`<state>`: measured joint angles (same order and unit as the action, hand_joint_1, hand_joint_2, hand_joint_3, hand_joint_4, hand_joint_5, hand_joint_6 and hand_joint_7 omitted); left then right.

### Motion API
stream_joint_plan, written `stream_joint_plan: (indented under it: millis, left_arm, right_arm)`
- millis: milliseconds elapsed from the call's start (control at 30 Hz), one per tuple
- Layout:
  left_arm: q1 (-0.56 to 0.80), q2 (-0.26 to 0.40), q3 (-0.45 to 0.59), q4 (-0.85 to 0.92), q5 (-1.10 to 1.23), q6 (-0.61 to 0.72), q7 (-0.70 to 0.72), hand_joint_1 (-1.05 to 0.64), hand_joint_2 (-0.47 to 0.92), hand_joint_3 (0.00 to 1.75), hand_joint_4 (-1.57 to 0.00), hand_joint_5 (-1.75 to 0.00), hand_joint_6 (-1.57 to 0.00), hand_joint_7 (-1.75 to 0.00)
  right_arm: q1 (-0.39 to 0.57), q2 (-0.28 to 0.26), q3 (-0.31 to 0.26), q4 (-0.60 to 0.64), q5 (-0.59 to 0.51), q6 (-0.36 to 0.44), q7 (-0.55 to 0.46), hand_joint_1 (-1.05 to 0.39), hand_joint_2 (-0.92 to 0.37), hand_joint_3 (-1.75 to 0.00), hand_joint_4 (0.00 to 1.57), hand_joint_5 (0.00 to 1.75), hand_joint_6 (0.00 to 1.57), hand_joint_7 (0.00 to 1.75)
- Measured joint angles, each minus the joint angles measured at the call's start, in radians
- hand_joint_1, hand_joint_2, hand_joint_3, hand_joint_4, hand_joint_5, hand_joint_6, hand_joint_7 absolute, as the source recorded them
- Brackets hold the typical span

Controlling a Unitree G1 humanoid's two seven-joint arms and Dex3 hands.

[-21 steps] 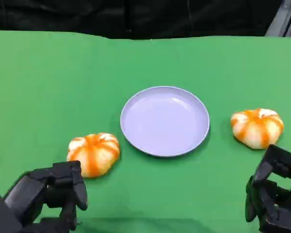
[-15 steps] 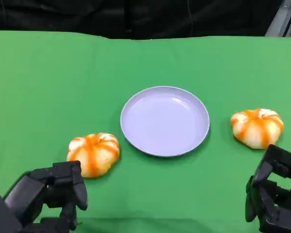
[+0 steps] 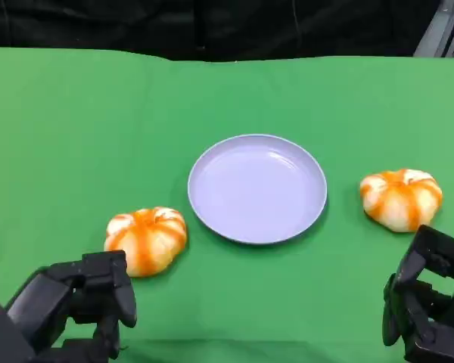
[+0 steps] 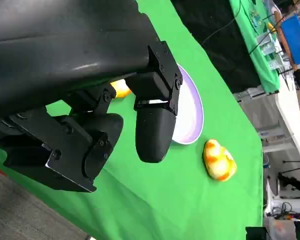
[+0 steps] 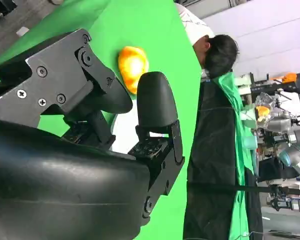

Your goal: Grasp the bread from the table and place it into the plate.

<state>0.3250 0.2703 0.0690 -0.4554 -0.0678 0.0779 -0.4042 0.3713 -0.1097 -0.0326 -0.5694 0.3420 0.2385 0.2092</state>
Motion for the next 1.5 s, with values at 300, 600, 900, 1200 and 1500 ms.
stream_joint_plan:
  millis: [300, 600, 900, 1200, 1500]
  left_arm:
    - [0.000, 0.000, 0.000, 0.000, 0.000, 0.000, 0.000, 0.31, 0.56, 1.32, -0.86, -1.75, -0.79, -1.59]
    - [-0.001, -0.001, 0.002, 0.007, 0.002, -0.048, 0.015, 0.29, 0.56, 1.15, -0.87, -1.50, -0.82, -1.20]
    - [-0.005, -0.005, 0.004, 0.037, 0.002, -0.105, 0.028, 0.29, 0.57, 1.13, -0.87, -1.48, -0.84, -1.13]
    - [-0.003, -0.005, 0.004, 0.038, 0.002, -0.106, 0.034, 0.30, 0.57, 1.13, -0.87, -1.49, -0.85, -1.12]
    - [-0.002, -0.005, 0.004, 0.038, 0.002, -0.106, 0.034, 0.30, 0.57, 1.13, -0.86, -1.49, -0.86, -1.11]
  right_arm:
    - [0.000, 0.000, 0.000, 0.000, 0.000, 0.000, 0.000, -0.05, -0.50, -1.34, 0.94, 1.75, 0.69, 1.75]
    - [0.000, 0.001, 0.000, 0.000, 0.001, 0.000, -0.003, -0.05, -0.49, -1.35, 0.94, 1.75, 0.70, 1.75]
    - [0.006, 0.001, 0.001, -0.002, 0.001, 0.000, -0.011, -0.05, -0.50, -1.34, 0.94, 1.75, 0.71, 1.75]
    - [0.006, 0.001, 0.001, -0.001, 0.003, -0.001, -0.007, -0.04, -0.49, -1.34, 0.94, 1.75, 0.71, 1.75]
    - [0.006, 0.001, 0.001, -0.001, 0.003, -0.001, -0.001, -0.04, -0.49, -1.34, 0.94, 1.75, 0.71, 1.75]
